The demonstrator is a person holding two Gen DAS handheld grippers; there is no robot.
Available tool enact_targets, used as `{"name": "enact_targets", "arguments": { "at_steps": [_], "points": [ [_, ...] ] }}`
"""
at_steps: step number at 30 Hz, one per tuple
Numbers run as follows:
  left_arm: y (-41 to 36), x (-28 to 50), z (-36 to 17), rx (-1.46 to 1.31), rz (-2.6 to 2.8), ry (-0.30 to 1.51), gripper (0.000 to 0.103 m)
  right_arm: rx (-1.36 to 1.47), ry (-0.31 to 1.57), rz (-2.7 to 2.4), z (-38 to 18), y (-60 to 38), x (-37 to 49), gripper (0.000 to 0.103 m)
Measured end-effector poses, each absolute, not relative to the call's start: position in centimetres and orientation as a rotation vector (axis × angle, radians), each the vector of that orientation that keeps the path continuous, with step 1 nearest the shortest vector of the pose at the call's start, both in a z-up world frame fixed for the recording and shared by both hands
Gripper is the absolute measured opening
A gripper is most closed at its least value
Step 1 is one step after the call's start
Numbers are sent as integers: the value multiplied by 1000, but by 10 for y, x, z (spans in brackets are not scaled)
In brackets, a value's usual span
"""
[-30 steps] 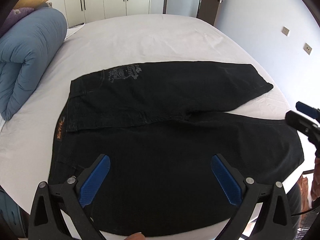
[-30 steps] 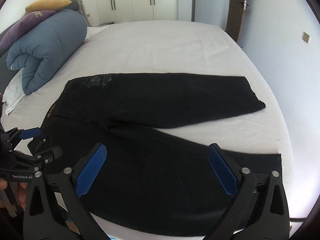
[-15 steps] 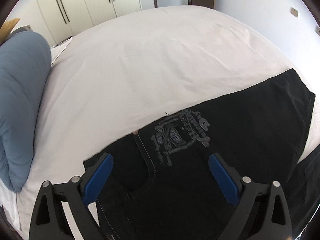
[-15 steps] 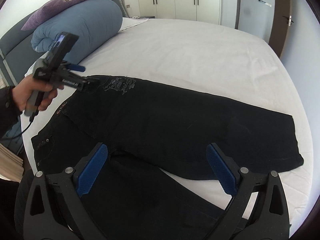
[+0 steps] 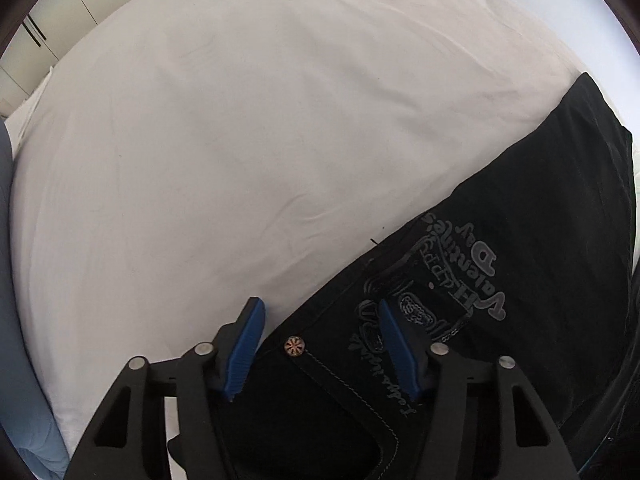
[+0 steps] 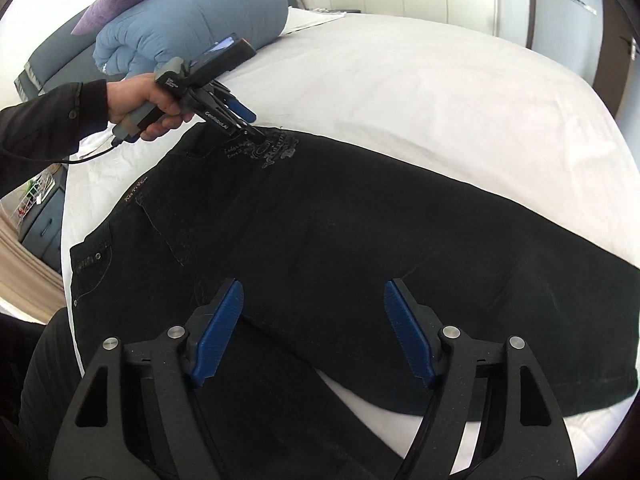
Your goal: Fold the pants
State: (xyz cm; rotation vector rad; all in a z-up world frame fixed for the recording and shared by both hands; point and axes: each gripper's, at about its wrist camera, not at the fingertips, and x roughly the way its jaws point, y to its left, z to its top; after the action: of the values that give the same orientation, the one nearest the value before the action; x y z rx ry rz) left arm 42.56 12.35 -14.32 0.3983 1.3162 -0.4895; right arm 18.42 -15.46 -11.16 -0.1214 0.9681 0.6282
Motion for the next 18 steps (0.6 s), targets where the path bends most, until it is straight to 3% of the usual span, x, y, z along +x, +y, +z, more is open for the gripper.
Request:
{"name": "enact_targets", "arguments": {
  "at_steps": [3, 5, 6, 15, 18],
  "points": [
    [121, 422, -143, 398, -511, 1317, 40, -121, 965, 650, -113, -145, 196, 66],
    [117, 416, -139, 412, -517, 1302, 18, -124, 963, 655, -113, -141, 203, 64],
    [115, 412, -136, 437, -506, 1280, 15, -124, 961, 665, -111, -139, 208, 62],
    [128, 374, -101, 426, -469, 1083, 9, -205, 959, 705, -99, -109, 284, 38],
    [131, 357, -91, 456, -462, 1024, 8, -261, 971, 738, -100, -93, 317, 35]
  ]
}}
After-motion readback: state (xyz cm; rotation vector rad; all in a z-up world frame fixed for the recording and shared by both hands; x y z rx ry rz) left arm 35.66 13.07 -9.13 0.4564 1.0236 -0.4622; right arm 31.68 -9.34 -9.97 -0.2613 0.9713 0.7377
